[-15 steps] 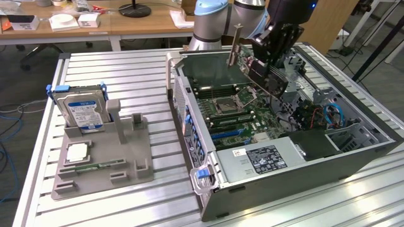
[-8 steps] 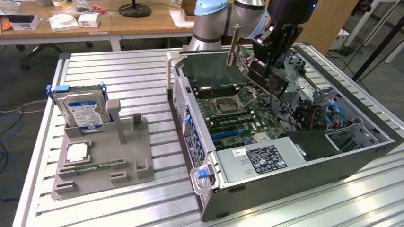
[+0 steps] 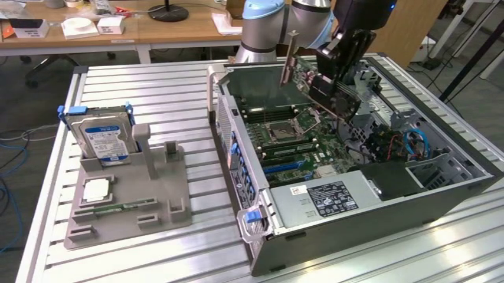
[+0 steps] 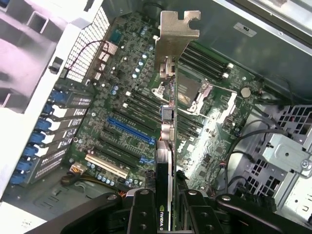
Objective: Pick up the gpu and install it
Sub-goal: 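Insert the gpu into the slot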
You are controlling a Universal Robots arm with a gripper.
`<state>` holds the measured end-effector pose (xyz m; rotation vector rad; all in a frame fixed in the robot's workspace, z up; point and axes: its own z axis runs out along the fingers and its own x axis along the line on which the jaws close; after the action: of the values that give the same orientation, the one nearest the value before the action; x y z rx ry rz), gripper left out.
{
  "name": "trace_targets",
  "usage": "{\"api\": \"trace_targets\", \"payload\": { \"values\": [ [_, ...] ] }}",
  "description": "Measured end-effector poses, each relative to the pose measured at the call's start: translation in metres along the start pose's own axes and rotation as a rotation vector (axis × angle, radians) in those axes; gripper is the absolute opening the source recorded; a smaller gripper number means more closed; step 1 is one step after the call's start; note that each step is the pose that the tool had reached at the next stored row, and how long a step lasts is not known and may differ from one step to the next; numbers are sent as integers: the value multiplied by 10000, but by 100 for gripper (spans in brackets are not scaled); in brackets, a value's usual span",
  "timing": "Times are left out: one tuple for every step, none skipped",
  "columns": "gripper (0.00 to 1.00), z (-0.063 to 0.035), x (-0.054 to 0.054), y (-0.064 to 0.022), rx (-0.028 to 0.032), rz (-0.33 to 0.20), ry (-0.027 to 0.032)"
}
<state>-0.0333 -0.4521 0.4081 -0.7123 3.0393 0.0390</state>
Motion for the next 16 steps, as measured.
{"api": "trace_targets", "payload": {
  "values": [
    [26,0,0,0,-1,-60,2],
    [26,0,0,0,-3,-124,3],
    [26,0,0,0,-4,-185,4],
    [26,0,0,0,-6,-245,5],
    [26,0,0,0,-7,-305,6],
    [26,0,0,0,-9,-363,7],
    [26,0,0,0,-11,-421,8],
    [26,0,0,0,-12,-484,10],
    [26,0,0,0,-13,-539,11],
    [26,0,0,0,-15,-594,12],
    [26,0,0,0,-16,-649,13],
    [26,0,0,0,-17,-704,14],
    [26,0,0,0,-19,-764,15],
    [26,0,0,0,-20,-819,17],
    [26,0,0,0,-21,-872,18],
    [26,0,0,0,-23,-925,19]
  ]
}}
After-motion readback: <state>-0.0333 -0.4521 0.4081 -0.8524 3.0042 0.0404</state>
